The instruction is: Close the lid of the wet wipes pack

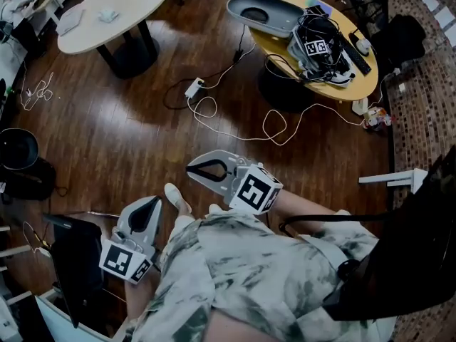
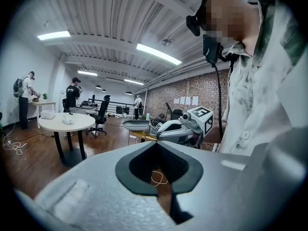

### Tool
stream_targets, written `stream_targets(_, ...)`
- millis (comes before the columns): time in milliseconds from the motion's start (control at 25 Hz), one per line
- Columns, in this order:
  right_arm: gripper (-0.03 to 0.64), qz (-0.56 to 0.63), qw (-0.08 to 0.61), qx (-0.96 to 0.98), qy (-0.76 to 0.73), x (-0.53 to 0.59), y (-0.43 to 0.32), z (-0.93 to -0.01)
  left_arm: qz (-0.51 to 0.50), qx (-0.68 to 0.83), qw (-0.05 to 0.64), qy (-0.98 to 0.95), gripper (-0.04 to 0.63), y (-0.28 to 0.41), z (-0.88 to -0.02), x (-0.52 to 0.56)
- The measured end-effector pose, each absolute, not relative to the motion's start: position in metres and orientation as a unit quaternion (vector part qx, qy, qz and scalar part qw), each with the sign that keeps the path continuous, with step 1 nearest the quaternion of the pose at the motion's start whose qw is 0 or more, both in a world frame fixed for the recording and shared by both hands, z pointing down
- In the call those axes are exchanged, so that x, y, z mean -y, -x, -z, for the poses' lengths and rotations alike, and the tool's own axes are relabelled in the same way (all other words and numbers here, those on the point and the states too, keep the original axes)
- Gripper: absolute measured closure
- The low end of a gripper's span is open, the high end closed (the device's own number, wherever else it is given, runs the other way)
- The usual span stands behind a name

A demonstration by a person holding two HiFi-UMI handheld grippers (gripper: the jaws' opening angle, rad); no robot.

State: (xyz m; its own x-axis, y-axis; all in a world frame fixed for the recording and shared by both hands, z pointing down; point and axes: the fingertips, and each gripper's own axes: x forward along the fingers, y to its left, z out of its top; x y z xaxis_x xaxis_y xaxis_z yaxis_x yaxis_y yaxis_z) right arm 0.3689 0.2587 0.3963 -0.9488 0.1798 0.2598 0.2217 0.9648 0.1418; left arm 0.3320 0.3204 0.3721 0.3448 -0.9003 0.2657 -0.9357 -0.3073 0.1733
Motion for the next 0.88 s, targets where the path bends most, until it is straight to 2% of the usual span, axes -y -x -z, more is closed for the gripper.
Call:
stream_targets(400, 0.611, 0.094, 0.128, 0.984, 0.079, -0.221, -0.325, -0.402, -0.04, 0.544, 0.14, -0.826, 0.595, -0.285, -0.377, -0.272)
stream_targets(880, 0.611, 0.098, 0.123, 0.985, 0.071, -0.173, -0.197, -0.395, -0.049, 0.53, 0.139, -0.835, 0.595, -0.167, -0.379, -0.225)
